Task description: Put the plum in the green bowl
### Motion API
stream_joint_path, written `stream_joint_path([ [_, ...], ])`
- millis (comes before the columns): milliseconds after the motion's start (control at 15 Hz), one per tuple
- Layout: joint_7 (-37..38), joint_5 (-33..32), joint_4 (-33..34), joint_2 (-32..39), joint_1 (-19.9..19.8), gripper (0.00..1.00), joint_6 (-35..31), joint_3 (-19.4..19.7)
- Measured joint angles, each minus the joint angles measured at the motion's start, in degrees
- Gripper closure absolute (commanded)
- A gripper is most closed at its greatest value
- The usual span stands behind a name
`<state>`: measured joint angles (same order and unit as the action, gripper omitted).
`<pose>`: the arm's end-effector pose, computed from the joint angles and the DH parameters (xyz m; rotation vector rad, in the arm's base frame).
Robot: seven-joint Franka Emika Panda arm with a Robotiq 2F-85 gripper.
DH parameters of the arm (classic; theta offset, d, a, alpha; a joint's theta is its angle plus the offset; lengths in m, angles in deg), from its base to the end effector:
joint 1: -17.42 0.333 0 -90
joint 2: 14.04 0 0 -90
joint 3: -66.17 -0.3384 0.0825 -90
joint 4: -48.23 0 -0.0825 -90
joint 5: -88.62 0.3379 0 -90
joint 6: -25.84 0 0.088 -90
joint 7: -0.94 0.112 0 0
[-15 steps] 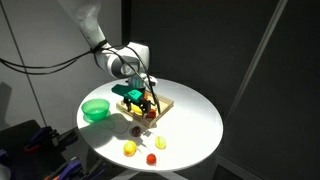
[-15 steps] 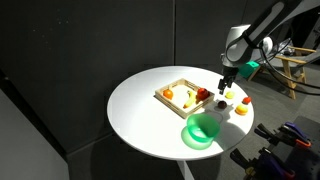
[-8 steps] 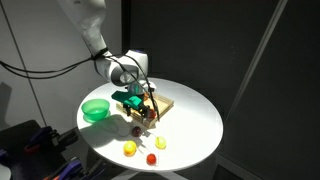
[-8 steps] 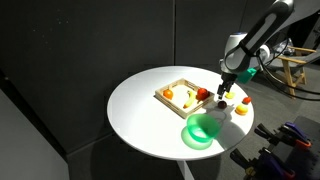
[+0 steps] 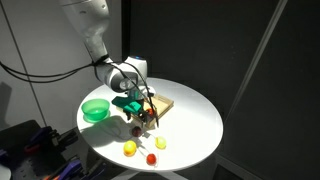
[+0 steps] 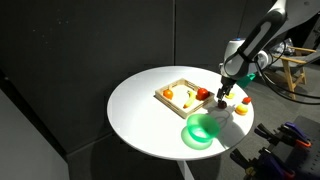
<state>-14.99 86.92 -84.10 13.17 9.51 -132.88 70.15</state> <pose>0.4992 -0.1043 0.1958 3.0992 0.1639 -0.0363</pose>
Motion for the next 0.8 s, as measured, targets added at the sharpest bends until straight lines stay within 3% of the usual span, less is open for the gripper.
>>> stream_joint_path([
  [800, 0.0, 0.0, 2.77, 3.99, -1.57, 0.0, 0.0, -0.12],
])
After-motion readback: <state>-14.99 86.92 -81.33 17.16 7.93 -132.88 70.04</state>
